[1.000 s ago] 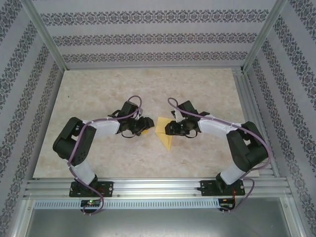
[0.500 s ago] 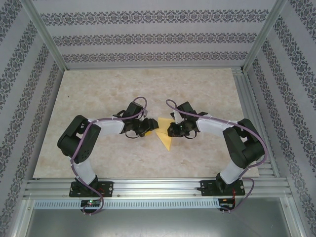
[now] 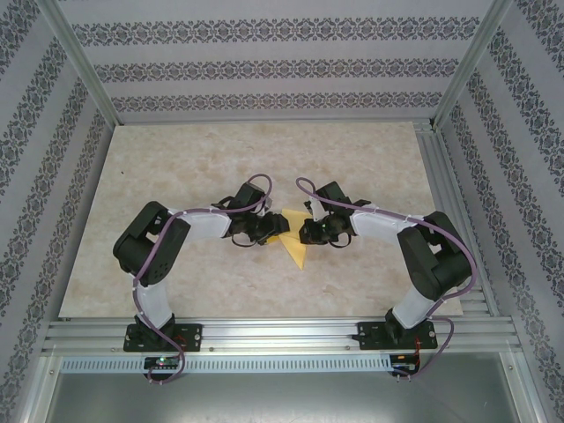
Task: Fold a paper plane with a square sheet of paper (fold left side to right side)
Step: Third fold the triangle at the center of the table, then fourth fold the wing at the center of the table.
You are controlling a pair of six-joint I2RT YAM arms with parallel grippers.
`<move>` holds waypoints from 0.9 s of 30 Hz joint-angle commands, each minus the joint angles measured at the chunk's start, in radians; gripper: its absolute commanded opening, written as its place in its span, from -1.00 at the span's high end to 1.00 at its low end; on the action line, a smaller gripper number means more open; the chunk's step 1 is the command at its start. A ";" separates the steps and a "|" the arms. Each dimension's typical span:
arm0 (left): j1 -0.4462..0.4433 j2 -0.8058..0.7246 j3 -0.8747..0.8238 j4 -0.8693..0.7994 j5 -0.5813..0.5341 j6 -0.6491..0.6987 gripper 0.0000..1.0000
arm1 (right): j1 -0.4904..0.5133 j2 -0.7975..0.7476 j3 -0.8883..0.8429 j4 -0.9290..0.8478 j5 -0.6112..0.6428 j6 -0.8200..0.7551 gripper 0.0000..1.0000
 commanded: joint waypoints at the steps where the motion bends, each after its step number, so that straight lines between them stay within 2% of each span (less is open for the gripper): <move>1: -0.017 0.015 0.026 0.015 -0.007 -0.011 0.08 | -0.006 0.016 0.002 0.009 0.009 -0.017 0.77; 10: -0.018 -0.011 0.037 -0.028 -0.019 0.010 0.23 | -0.008 0.023 -0.001 0.013 0.011 -0.016 0.77; 15: -0.022 -0.008 0.045 -0.028 -0.008 0.011 0.64 | -0.018 0.007 -0.004 0.021 0.009 -0.006 0.74; 18: -0.027 -0.017 0.052 -0.053 -0.015 0.016 0.82 | -0.034 -0.044 -0.003 0.012 0.026 -0.005 0.60; 23: -0.036 -0.044 0.057 -0.136 -0.062 0.023 0.92 | -0.051 -0.139 0.002 -0.052 0.039 -0.018 0.51; 27: -0.050 -0.066 0.051 -0.171 -0.097 0.016 0.92 | -0.014 -0.201 -0.027 -0.045 -0.006 0.015 0.50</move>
